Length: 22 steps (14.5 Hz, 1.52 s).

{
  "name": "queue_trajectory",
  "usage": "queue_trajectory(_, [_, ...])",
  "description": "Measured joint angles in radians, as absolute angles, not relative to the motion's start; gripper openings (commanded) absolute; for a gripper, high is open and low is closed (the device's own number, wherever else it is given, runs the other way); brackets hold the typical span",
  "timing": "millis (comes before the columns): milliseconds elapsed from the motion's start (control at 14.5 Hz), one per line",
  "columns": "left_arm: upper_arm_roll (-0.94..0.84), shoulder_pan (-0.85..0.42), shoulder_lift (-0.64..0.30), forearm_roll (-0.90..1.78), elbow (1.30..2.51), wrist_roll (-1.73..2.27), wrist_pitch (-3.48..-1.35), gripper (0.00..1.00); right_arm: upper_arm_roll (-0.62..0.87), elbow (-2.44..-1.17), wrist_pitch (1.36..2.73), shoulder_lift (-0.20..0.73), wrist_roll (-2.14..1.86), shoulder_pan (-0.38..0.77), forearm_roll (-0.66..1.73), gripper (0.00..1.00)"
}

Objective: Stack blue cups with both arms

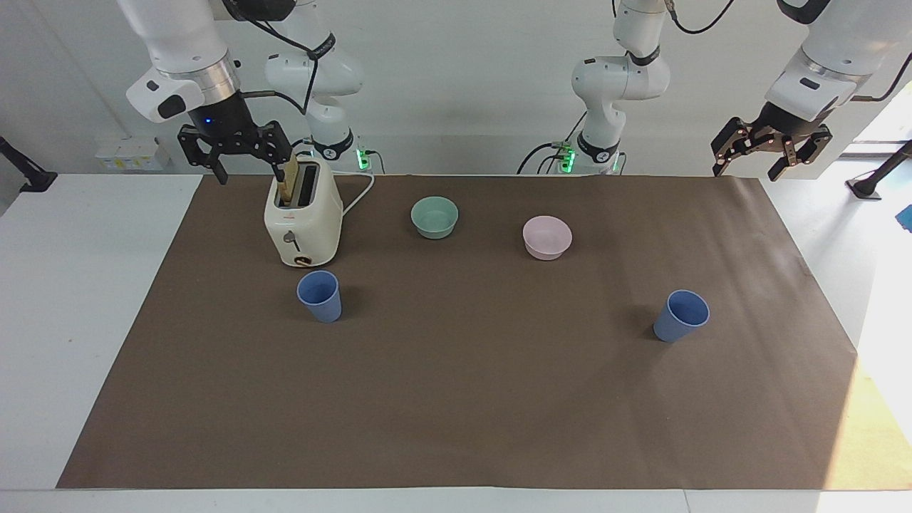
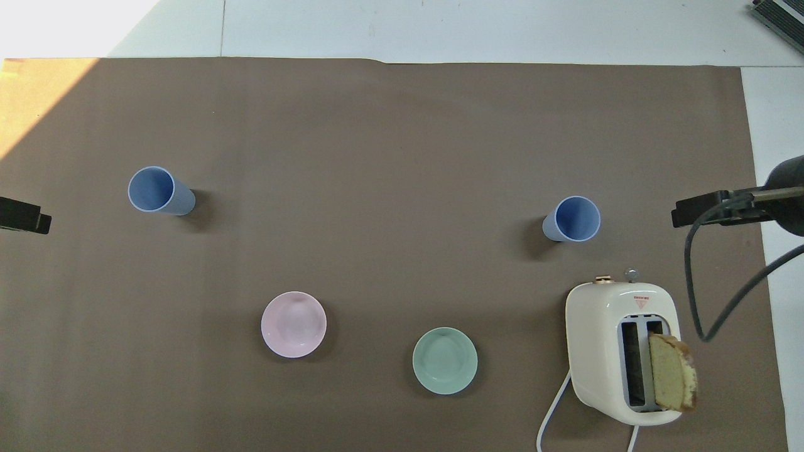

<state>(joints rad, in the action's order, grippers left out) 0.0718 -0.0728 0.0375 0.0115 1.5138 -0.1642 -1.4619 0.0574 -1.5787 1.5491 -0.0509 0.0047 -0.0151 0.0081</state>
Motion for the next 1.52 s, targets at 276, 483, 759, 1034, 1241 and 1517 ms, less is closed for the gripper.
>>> queue_trajectory(276, [0.072, -0.073, 0.038, 0.012, 1.514, -0.217, -1.462, 1.00, 0.057, -1.579, 1.549, -0.051, 0.005, -0.015, 0.008, 1.00])
queue_trajectory(483, [0.072, -0.073, 0.038, 0.012, 1.514, -0.223, -1.462, 1.00, 0.057, -1.579, 1.549, -0.051, 0.005, -0.015, 0.008, 1.00])
queue_trajectory(759, [0.072, -0.073, 0.038, 0.012, 1.514, -0.225, -1.462, 1.00, 0.057, -1.579, 1.549, -0.051, 0.005, -0.015, 0.008, 1.00])
queue_trajectory(1034, [0.072, -0.073, 0.038, 0.012, 1.514, -0.225, -1.462, 1.00, 0.057, -1.579, 1.549, -0.051, 0.005, -0.015, 0.008, 1.00])
queue_trajectory(1241, [0.072, -0.073, 0.038, 0.012, 1.514, -0.225, -1.462, 1.00, 0.057, -1.579, 1.549, -0.051, 0.005, -0.015, 0.008, 1.00])
queue_trajectory(1517, [0.072, -0.073, 0.038, 0.012, 1.514, -0.225, -1.462, 1.00, 0.057, -1.579, 1.549, -0.051, 0.005, -0.015, 0.008, 1.00])
